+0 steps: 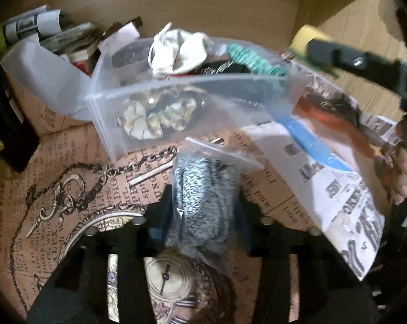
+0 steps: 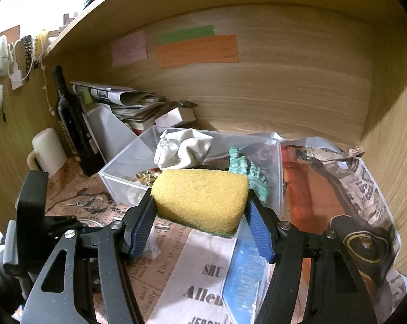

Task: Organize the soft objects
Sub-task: 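Grasp the grey knit pouch in plastic with the left tool while the right tool holds the sponge, then lower the sponge and grey pouch into the clear box and open both tools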

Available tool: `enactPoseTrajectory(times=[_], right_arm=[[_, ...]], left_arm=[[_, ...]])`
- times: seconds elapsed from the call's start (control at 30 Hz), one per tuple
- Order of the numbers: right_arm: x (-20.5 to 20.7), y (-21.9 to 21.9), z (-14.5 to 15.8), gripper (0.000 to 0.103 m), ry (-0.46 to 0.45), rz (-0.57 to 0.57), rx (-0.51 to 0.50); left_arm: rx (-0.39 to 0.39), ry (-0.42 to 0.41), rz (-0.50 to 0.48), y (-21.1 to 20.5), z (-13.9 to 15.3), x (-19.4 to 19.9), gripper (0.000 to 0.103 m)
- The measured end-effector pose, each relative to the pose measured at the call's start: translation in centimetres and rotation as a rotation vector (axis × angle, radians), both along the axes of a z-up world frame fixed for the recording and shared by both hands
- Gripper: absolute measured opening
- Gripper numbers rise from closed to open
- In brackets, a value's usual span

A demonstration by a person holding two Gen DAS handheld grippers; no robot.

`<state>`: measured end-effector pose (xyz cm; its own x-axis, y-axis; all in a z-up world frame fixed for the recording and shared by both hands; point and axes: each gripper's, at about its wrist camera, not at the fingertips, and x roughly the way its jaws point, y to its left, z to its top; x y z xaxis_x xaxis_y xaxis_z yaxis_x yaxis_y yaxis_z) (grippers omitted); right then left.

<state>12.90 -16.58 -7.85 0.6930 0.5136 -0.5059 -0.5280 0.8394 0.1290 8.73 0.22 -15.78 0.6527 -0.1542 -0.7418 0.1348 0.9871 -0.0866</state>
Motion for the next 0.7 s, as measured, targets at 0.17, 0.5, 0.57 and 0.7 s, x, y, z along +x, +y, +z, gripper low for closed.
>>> enactPoseTrajectory(times=[0.17,0.5,0.57,0.7], right_arm=[[0.2,0.4,0.1,0.062,0.002,0.004,0.006],[0.9,1.5,1.4,0.062,-0.034,0.032,0.019],[1.3,2.0,1.5,0.062,-0.034,0.040,0.022],[2.3,3.4,1.4,0.062,-0.025,0.059,0.016]], left_arm=[[-0.016,-0.070,0.009,0.4,2.2,-1.2,0.032],[-0.038,-0.270,0.107,2.3,8.7,-2.6,0.032],[-0.039,-0.295,0.114,2.7,9.7,-2.1,0.032],[-0.014,-0.324,0.143,3.1,10.8,-0.3,0.033]])
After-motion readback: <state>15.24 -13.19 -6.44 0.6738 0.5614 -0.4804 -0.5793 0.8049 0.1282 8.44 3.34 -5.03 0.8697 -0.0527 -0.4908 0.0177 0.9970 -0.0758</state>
